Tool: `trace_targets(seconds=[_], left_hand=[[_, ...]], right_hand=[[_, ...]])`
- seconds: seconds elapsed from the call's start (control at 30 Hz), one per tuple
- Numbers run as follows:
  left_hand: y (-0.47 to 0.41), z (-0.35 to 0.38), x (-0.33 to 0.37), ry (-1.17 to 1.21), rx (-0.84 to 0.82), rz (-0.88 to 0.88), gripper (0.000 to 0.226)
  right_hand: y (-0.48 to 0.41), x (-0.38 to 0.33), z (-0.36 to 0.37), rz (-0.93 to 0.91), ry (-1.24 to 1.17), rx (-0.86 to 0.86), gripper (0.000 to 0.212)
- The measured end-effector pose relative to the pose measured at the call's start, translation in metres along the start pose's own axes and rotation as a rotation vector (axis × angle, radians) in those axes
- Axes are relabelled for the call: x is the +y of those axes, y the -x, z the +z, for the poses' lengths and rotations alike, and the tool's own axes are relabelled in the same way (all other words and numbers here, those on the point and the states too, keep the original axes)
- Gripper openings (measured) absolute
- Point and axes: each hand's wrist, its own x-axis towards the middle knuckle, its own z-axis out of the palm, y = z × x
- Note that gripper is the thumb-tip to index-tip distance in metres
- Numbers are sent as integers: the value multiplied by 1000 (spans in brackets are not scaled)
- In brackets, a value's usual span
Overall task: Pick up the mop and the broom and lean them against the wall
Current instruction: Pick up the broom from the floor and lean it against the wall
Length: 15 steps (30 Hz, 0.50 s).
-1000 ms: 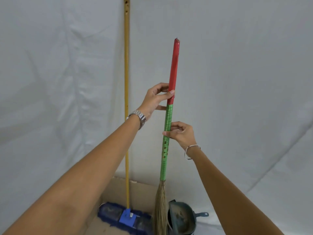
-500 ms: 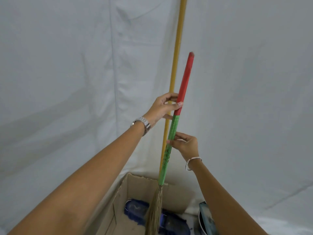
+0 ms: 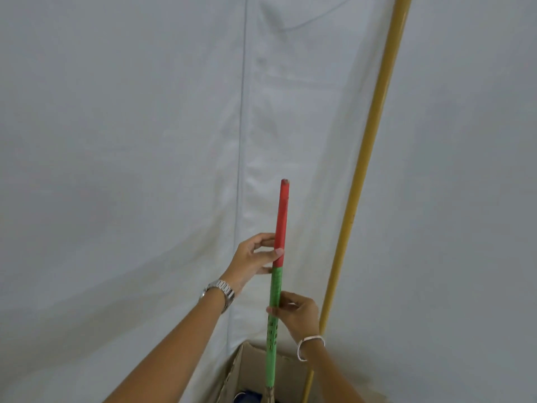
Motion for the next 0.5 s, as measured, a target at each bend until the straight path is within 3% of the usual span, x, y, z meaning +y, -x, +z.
trace_targets(seconds=[0.33, 0.5], left_hand=[[-65, -35, -100, -37, -50, -77, 30], [-84, -52, -135, 7, 84, -30, 32]], right_hand=[[-81, 95, 46, 100, 50, 31, 36], [-114, 123, 66, 90, 59, 29, 29]])
